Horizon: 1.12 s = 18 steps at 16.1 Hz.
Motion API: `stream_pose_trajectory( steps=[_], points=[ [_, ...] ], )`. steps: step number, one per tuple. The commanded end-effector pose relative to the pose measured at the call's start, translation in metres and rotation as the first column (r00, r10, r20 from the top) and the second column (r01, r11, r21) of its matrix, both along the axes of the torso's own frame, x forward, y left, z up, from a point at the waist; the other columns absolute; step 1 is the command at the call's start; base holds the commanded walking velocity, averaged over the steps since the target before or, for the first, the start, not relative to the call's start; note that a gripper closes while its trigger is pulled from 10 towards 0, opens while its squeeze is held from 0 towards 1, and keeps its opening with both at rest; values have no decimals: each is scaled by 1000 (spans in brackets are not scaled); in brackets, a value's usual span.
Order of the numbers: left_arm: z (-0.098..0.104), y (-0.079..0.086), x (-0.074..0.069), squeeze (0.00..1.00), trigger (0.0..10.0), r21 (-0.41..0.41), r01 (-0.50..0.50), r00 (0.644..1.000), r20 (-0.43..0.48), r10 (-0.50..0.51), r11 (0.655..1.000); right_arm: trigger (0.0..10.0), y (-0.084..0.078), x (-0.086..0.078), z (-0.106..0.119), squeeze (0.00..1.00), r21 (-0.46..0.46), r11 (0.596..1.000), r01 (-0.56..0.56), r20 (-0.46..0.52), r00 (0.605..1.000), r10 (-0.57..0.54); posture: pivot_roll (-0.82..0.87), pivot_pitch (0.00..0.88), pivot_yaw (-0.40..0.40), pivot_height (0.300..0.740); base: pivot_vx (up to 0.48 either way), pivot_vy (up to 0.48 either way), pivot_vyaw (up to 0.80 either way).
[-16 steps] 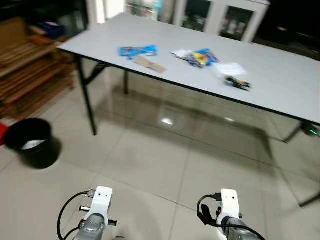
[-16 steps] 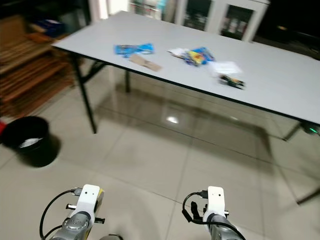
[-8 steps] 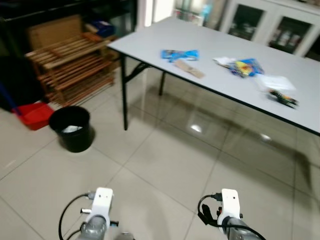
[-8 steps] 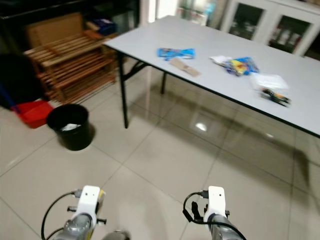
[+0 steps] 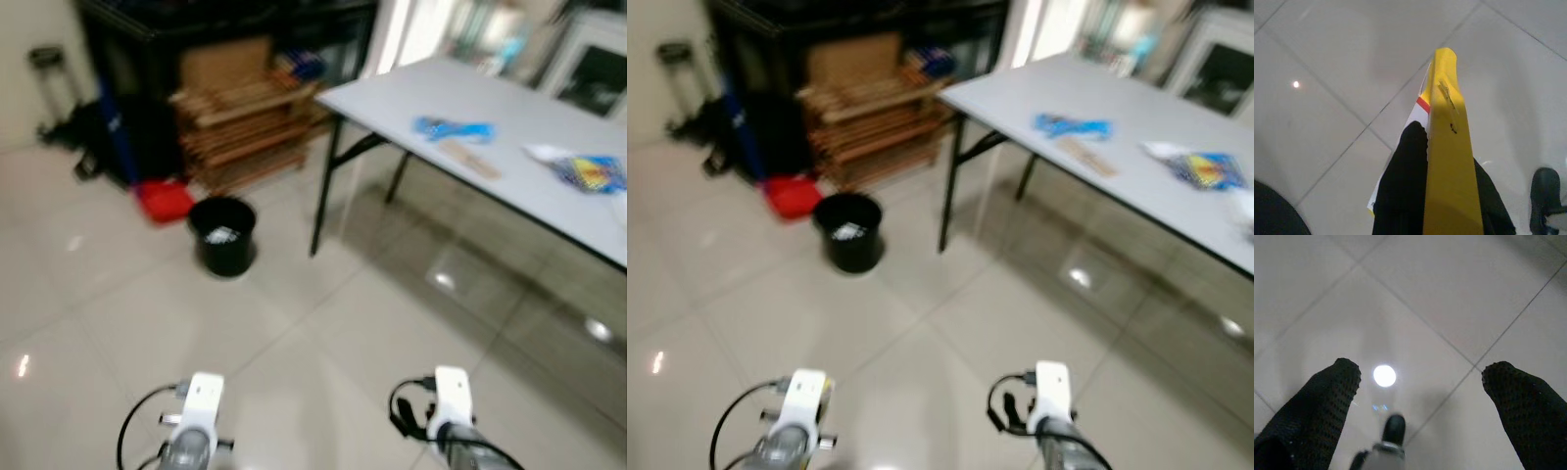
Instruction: Picking trash to rubbish bin
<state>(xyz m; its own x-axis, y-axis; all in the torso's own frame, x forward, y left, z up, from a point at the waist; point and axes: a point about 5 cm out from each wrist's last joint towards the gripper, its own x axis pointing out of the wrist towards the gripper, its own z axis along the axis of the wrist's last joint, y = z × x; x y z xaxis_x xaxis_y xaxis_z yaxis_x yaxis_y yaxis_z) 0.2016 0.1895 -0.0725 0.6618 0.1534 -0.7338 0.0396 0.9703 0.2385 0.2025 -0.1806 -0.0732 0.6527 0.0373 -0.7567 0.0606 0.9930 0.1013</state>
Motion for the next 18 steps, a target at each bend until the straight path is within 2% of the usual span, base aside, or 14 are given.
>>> stream_pose_trajectory(
  steps=[1, 2, 6, 18],
  points=[
    [0, 1, -1, 0, 10000, 10, -4, 1000, 0, 4, 1000, 10000, 1, 1, 0, 0, 2, 1000, -8, 3, 1000, 8, -45, 42, -119, 740, 0, 0, 800],
    [0, 1, -1, 0, 10000, 7, -3, 1000, -2, 3, 1000, 10000, 1, 1, 1, 0, -1, 1000, -8, 8, 1000, 8, -45, 41, -119, 740, 0, 0, 800],
    [-1, 2, -2, 0, 10000, 20, 0, 1000, -17, 0, 1000, 10000, 2, 3, 2, 0, 19, 1000, -4, 20, 1000, 4, -48, 37, -119, 740, 0, 0, 0],
    [-4, 8, -8, 0, 10000, 45, -1, 999, -44, 3, 999, 10000, 4, -3, -2, 0, 15, 998, -55, 8, 998, 55, -43, 8, -122, 740, 375, 0, 0]
  ],
)
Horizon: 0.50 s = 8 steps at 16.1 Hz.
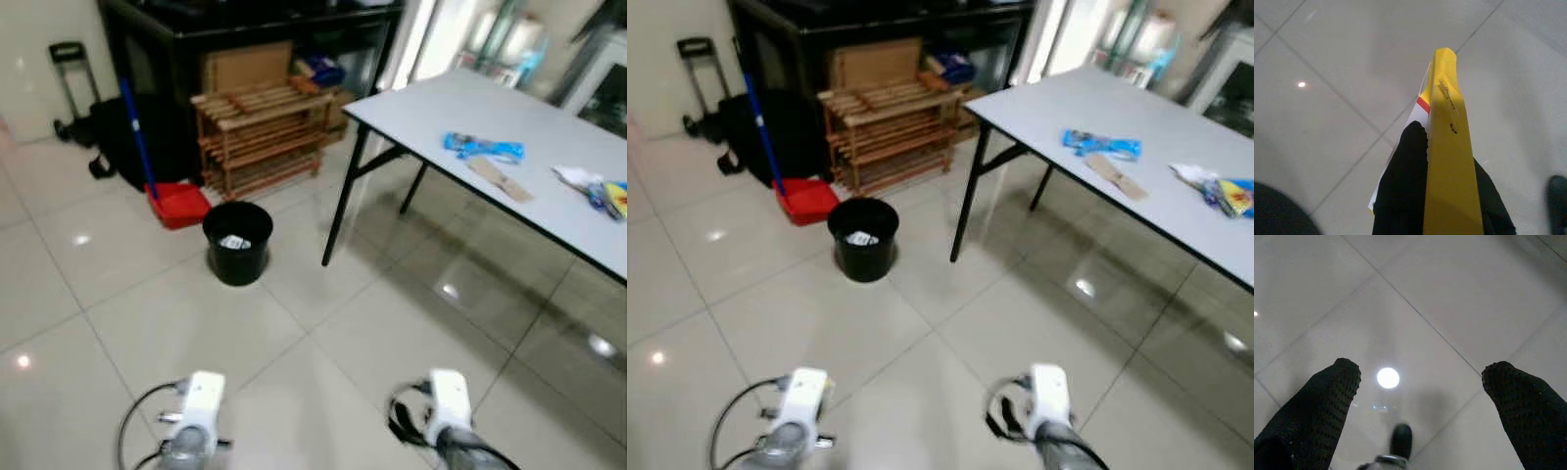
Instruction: Picking trash to rubbish bin
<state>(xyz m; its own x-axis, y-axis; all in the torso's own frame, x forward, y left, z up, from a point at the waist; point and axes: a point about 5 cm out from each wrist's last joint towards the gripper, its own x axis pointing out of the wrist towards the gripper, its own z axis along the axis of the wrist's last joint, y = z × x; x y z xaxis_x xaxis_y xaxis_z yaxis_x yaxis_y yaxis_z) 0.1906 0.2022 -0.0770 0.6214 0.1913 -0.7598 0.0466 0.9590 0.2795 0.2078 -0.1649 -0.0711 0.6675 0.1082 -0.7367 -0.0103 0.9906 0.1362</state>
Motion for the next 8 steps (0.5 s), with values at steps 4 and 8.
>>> stream_pose_trajectory(
  steps=[4, 8],
  points=[
    [0, -4, 2, 0, 10000, 4, 11, 1000, 3, -11, 1000, 10000, -11, -11, -5, 0, -22, 1000, 6, -27, 1000, -6, -43, 0, -118, 740, 386, 0, 0],
    [2, -4, 6, 0, 10000, 3, 11, 1000, 9, -11, 1000, 10000, -11, -9, -4, 0, -26, 1000, 1, -25, 1000, -2, -44, 2, -118, 740, 386, 0, 0]
  ],
)
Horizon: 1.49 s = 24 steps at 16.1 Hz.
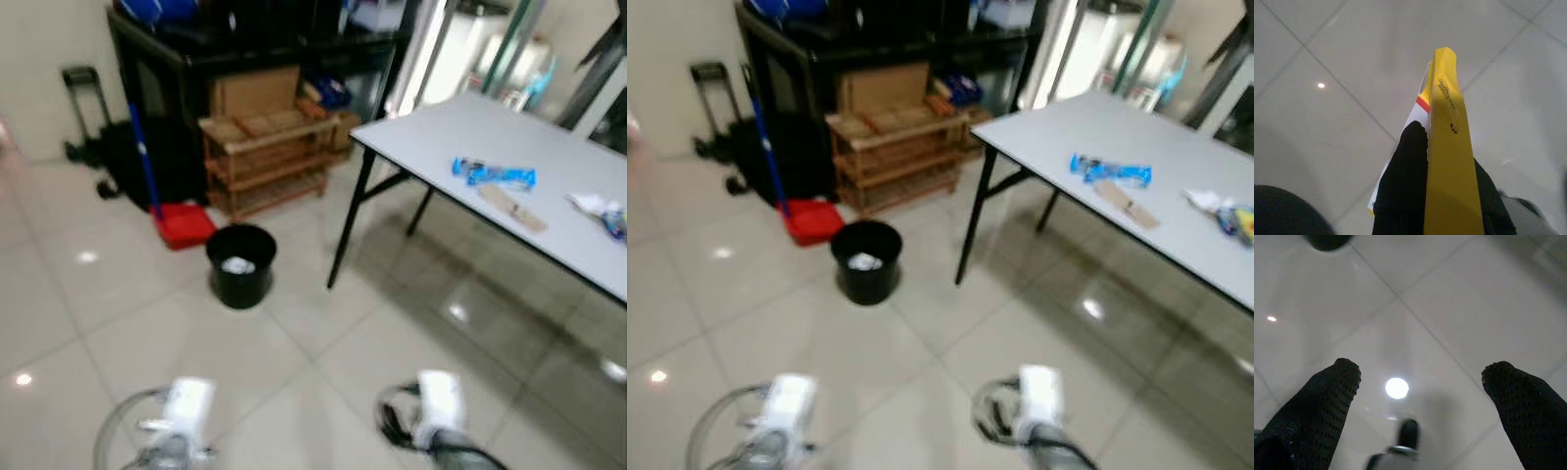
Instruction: Picking trash to rubbish bin
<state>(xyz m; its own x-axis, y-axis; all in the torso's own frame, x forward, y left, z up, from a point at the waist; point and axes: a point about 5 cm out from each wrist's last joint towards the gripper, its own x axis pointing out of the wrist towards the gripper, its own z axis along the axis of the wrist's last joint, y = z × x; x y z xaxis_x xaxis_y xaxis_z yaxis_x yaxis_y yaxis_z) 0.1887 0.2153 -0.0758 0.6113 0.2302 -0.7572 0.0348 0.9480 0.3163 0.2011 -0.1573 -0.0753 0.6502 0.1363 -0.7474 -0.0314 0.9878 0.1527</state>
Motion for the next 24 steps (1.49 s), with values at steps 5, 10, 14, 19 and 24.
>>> stream_pose_trajectory(
  steps=[5, 10, 14, 19, 24],
  points=[
    [1, -16, 7, 0, 10000, -34, 16, 1000, 17, -16, 999, 10000, -19, -2, 0, 0, -41, 999, 28, 0, 1000, -28, -45, 13, -121, 740, 388, 0, 0],
    [0, -16, 6, 0, 10000, -33, 13, 1000, 12, -13, 999, 10000, -19, -2, 0, 0, -39, 999, 27, 0, 1000, -27, -45, 13, -120, 740, 386, 0, 0],
    [1, -15, 7, 0, 10000, -32, 14, 1000, 14, -14, 999, 10000, -18, -1, 1, 0, -35, 999, 34, 2, 999, -34, -43, 12, -118, 740, 386, 0, 0],
    [0, -15, 5, 0, 10000, -33, 6, 1000, 10, -6, 999, 10000, -17, -1, 0, 0, -32, 999, 25, 1, 1000, -25, -33, 0, -123, 740, 385, 0, 0],
    [0, -15, 5, 0, 10000, -33, 4, 1000, 14, -4, 999, 10000, -15, -1, 0, 0, -35, 999, 7, 4, 1000, -7, -34, 6, -124, 740, 386, 0, 0]
  ],
)
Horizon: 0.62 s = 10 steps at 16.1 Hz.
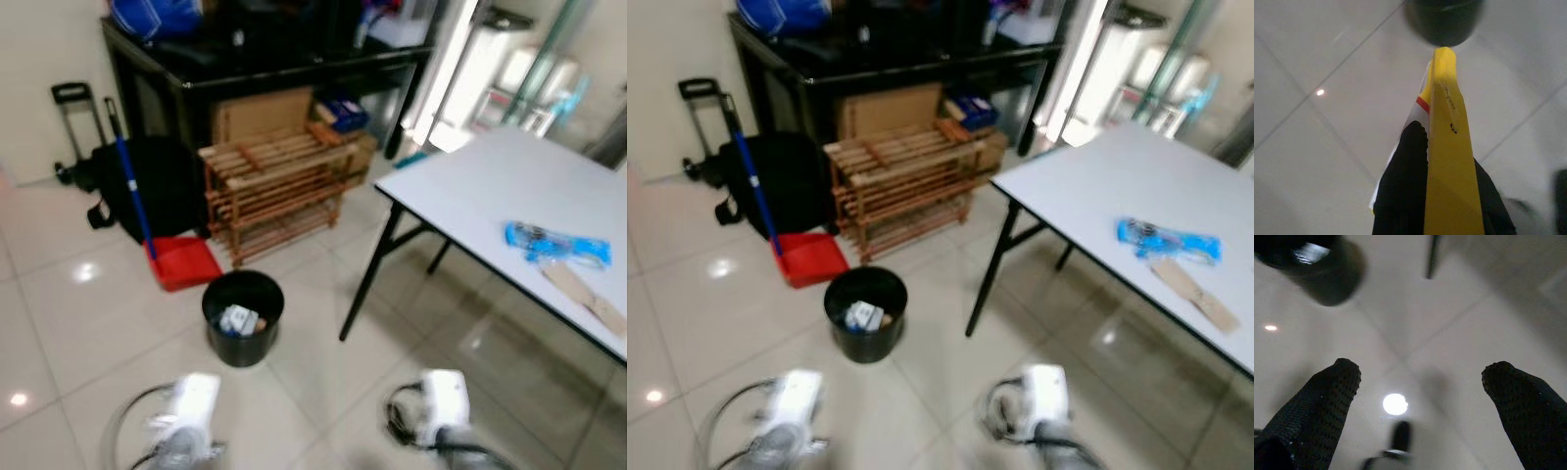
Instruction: Picking trash to rubbish bin
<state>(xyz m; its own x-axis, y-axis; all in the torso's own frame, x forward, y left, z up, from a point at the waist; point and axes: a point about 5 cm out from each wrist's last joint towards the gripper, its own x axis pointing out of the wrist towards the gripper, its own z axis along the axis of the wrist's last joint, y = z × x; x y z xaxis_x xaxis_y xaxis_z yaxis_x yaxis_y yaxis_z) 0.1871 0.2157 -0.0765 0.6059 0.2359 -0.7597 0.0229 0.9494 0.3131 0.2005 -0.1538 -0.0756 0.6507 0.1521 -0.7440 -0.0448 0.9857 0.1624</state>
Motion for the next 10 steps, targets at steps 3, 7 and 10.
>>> stream_pose_trajectory(
  steps=[3, 7, 10],
  points=[
    [0, -16, 5, 0, 10000, -29, 20, 1000, 10, -20, 999, 10000, -19, -1, 1, 0, -49, 999, 15, 2, 1000, -15, -36, 8, -122, 740, 385, 0, 267],
    [0, -15, 6, 0, 10000, -30, 18, 1000, 13, -18, 999, 10000, -18, 1, 2, 0, -39, 999, 18, 4, 1000, -17, -34, 27, -128, 740, 384, 0, 153],
    [0, -15, 5, 0, 10000, -31, 11, 1000, 12, -11, 999, 10000, -19, 2, 2, 0, -42, 999, 10, 8, 1000, -9, -34, 39, -130, 740, 385, 0, 0]
  ],
)
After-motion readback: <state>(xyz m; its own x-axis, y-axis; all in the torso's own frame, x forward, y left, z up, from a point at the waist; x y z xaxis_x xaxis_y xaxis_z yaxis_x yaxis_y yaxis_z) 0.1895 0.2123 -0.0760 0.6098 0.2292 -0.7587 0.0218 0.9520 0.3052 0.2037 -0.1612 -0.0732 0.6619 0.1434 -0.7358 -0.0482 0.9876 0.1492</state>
